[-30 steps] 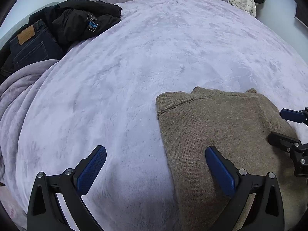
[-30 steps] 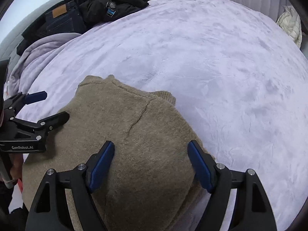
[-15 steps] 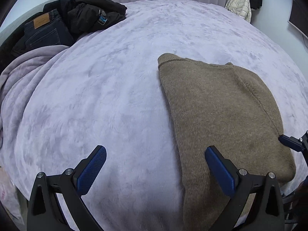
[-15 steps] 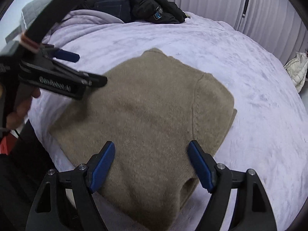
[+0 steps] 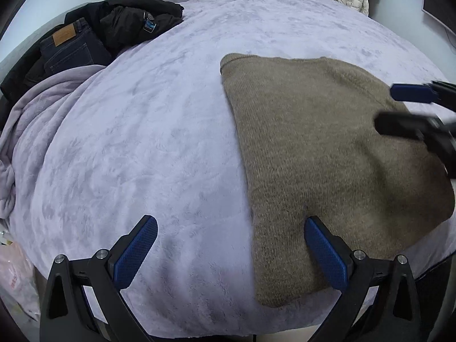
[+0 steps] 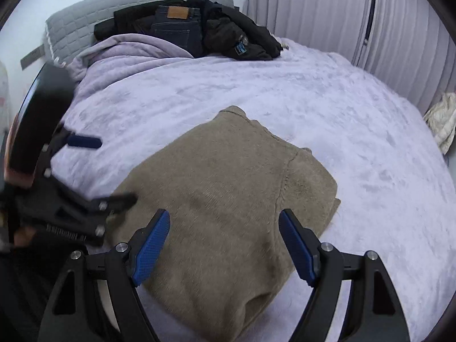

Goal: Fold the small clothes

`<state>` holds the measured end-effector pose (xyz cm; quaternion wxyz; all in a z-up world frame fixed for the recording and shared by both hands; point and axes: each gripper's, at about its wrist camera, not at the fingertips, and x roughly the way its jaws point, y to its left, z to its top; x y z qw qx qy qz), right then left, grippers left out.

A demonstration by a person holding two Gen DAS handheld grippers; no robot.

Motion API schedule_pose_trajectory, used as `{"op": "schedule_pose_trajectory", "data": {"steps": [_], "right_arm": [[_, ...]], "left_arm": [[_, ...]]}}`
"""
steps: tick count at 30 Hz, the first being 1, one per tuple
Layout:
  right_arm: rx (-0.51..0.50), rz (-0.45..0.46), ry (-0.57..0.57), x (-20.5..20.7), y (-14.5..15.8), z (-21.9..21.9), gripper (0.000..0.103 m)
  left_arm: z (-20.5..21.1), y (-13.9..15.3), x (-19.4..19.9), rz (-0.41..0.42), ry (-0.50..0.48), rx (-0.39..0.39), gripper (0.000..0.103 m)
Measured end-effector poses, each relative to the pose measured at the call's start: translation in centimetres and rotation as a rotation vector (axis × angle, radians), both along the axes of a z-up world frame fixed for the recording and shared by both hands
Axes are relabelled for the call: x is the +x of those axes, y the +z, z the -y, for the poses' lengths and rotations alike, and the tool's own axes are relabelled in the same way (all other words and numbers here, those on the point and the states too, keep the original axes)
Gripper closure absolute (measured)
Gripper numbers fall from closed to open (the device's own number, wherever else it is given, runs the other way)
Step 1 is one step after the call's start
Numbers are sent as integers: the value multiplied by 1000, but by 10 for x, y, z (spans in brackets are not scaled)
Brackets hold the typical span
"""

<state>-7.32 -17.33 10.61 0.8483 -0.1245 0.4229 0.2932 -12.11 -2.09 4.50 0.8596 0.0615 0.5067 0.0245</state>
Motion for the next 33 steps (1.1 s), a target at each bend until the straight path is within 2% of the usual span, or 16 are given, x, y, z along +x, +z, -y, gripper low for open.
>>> {"op": "schedule_pose_trajectory", "data": {"steps": [3,4,8,11,13,16,18,20,22,25,28,33], "right_arm": [[4,-200,-137,51,-34,3,22],[-1,-209,-159,55,-37,2,22],[-50,-55,-195,17,-8,-9,22],[-132,124,-236,-29,17,-11,21],[-147,181,-297,-48,29,-7,21],[-131,195,-358,-61,46,7,21],[-173,232,-410,-75,53,12,21],[-151,207,-434,-87,57,18,21],[-134,161,-421,-92,54,18,20],[-206,154,-414,-92,48,7,21],[-176,116,-387,-96,44,4,21],[-203,127,-364,-103,43,-9,21]], "left_arm": [[5,3,-3,4,-2,12,0],[7,9,-4,14,1,17,0],[17,42,-9,100,-31,-33,0],[23,52,-1,111,-19,-66,0],[27,54,-1,122,-9,-52,0],[25,64,-14,164,-22,-49,0],[20,73,-19,196,-13,-48,0],[14,82,-20,214,2,-87,0],[10,88,-22,228,-3,-118,0],[10,88,-21,224,8,-75,0],[10,87,-21,214,5,-56,0],[14,92,-25,220,0,-59,0]]}}
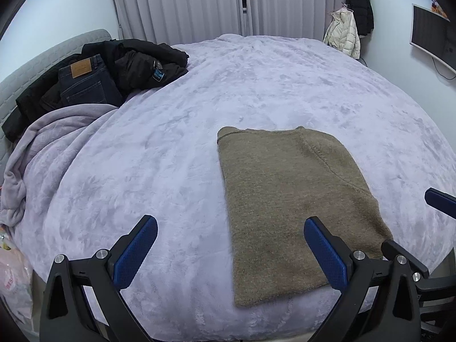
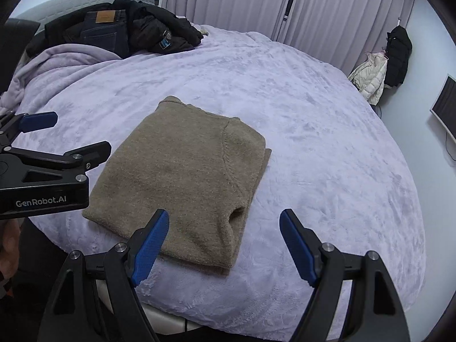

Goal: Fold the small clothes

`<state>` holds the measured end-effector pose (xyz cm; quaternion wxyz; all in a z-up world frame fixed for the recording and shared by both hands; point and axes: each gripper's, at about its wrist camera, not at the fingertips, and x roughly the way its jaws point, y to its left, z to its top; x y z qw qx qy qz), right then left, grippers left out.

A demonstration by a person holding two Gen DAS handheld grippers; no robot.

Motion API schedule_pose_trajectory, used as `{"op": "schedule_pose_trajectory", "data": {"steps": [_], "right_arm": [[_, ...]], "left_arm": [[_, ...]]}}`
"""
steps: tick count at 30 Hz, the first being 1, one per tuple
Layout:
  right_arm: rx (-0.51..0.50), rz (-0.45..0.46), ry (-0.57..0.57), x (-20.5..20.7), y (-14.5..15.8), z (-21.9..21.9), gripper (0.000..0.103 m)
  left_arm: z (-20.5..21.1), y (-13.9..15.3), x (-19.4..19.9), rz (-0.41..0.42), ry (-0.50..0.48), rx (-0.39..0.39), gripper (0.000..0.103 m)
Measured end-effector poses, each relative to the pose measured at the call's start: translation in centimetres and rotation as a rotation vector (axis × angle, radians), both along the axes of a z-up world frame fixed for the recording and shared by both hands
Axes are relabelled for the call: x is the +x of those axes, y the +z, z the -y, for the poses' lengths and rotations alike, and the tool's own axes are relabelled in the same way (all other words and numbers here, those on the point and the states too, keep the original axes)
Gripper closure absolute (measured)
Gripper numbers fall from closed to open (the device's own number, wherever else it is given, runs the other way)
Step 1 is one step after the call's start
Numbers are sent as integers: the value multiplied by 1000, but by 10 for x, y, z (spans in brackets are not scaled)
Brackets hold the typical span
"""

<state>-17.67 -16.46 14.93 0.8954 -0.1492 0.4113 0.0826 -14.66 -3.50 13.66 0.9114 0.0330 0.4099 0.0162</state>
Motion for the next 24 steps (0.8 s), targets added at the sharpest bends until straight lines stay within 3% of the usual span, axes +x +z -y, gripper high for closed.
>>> {"op": "schedule_pose_trajectory", "data": {"steps": [14,24], "right_arm": [[-16,6,8,-5,3,-3,21],[-18,10,23,-6,5,-5,21]], "left_arm": [[-5,14,-9,56,33,-36,0],[8,24,-21,114,17,21,0]]}}
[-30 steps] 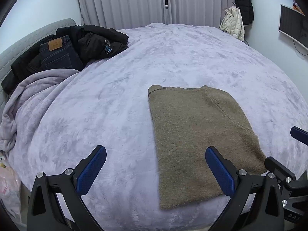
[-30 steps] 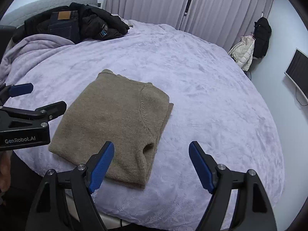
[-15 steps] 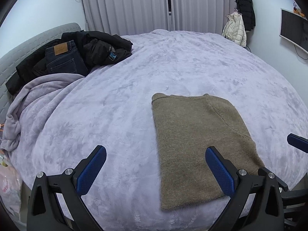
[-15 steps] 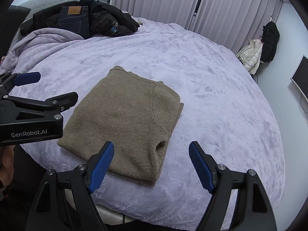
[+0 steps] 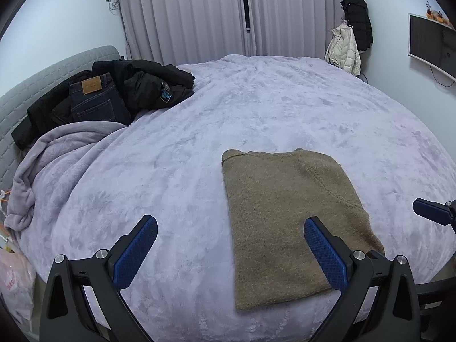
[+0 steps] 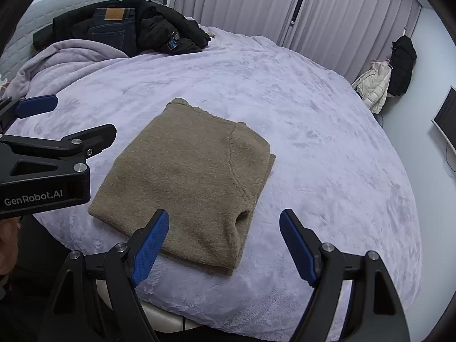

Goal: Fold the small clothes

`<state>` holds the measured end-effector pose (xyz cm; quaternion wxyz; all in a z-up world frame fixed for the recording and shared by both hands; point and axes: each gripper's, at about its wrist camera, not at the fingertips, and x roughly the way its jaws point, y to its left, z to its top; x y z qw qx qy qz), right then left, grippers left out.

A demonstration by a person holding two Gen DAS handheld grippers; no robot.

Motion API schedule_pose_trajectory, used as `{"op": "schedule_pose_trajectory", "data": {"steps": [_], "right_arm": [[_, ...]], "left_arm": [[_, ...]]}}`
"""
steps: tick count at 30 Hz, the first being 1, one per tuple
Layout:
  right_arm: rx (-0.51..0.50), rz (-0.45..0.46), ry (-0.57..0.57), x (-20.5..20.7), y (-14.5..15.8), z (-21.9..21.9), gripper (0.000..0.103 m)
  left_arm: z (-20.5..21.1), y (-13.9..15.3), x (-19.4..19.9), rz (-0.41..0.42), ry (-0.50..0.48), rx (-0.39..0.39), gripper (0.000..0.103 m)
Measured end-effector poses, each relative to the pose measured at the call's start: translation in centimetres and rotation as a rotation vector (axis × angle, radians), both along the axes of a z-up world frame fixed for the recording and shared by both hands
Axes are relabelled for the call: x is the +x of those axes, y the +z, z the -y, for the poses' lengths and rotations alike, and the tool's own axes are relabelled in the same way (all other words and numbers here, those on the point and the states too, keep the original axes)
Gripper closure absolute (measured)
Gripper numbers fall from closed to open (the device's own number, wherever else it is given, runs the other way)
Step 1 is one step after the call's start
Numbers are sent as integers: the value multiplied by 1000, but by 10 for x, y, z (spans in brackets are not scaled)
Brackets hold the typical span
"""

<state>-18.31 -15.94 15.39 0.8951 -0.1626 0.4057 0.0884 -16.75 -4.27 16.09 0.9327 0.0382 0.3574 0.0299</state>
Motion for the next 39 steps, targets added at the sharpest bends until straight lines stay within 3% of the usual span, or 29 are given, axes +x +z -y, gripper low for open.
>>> {"op": "schedule_pose_trajectory", "data": {"steps": [32,39], "right_arm": [[2,6,-2,0,6,-1,21],[3,5,-4,0,7,-2,21]], "left_arm": [[3,3,-10,0,37,9,0],[2,1,-8,-10,13,-36,0]]}}
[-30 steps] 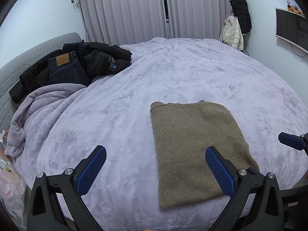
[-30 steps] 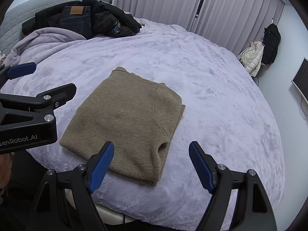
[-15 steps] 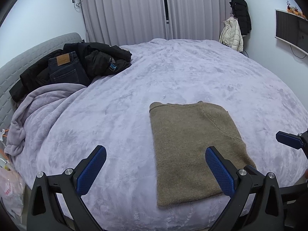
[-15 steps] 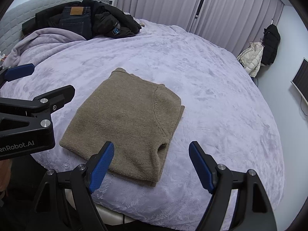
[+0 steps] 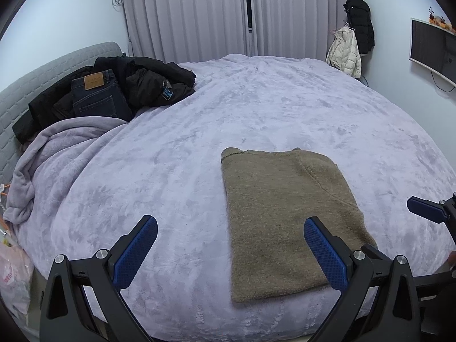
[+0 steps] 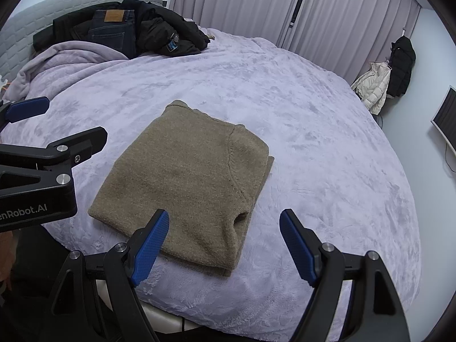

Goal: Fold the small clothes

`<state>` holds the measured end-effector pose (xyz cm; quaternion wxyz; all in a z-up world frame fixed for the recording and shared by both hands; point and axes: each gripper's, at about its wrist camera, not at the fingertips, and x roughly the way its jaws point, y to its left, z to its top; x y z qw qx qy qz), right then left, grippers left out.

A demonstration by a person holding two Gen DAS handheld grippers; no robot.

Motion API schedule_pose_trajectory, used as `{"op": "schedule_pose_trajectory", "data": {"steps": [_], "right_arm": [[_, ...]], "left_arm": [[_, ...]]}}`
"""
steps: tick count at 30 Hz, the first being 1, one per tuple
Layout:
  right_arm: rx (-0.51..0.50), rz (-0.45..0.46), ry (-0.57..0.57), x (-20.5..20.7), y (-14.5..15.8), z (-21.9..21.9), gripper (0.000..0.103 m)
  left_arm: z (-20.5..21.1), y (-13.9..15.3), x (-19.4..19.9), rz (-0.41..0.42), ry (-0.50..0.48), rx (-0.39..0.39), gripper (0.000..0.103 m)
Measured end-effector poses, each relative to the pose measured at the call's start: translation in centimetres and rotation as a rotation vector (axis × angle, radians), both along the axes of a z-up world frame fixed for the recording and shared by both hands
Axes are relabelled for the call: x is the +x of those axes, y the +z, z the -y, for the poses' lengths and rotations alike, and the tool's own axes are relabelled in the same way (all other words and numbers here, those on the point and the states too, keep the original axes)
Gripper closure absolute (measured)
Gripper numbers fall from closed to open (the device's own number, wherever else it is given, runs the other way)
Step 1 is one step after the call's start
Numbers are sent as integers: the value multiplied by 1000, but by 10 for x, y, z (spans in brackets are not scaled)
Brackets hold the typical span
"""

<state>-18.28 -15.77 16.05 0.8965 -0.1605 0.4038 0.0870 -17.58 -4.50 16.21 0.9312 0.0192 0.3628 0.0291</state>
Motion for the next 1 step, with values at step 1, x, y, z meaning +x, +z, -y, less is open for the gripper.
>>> {"op": "schedule_pose_trajectory", "data": {"steps": [1], "right_arm": [[1,0,0,0,0,0,21]], "left_arm": [[0,-1,1,-5,-4,-11,0]]}}
